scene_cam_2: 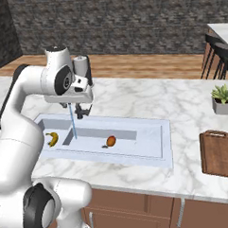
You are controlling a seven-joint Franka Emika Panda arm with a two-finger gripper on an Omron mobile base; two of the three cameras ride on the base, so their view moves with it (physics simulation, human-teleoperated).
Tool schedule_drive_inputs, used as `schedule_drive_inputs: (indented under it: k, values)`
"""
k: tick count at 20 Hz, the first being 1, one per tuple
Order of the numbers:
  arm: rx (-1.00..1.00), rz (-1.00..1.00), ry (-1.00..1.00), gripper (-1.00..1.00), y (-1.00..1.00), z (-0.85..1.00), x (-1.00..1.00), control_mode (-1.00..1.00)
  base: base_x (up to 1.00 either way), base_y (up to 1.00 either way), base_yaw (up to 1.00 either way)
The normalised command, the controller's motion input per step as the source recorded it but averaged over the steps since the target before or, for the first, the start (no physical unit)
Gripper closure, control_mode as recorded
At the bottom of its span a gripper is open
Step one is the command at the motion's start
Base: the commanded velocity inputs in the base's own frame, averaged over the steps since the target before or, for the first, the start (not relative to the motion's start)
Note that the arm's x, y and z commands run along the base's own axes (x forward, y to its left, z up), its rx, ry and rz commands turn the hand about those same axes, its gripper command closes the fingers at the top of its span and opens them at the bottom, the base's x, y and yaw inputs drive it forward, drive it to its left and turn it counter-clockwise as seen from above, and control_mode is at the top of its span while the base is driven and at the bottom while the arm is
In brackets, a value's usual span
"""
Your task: Pick the banana, mango from the sink and place them on the cutting board to airdry. Then turn off the sink faucet.
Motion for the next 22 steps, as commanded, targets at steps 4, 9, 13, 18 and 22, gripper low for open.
schedule_drive_inputs:
  k: [4, 9, 13, 18, 22]
  values:
    - [0.0, 0.0, 0.0, -1.0, 0.0, -0.01, -0.01, -1.0, 0.0, 0.0, 0.0]
    - [0.03, -0.02, 0.0, -1.0, -0.01, -0.19, -0.07, -1.0, 0.0, 0.0, 0.0]
    - [0.01, -0.02, 0.0, -1.0, -0.08, -0.16, -0.1, -1.0, 0.0, 0.0, 0.0]
    - [0.0, 0.0, -0.05, -1.0, -0.14, -0.25, -0.02, -1.0, 0.0, 0.0, 0.0]
    - [0.0, 0.0, 0.0, -1.0, -0.29, -0.26, 0.0, -1.0, 0.0, 0.0, 0.0]
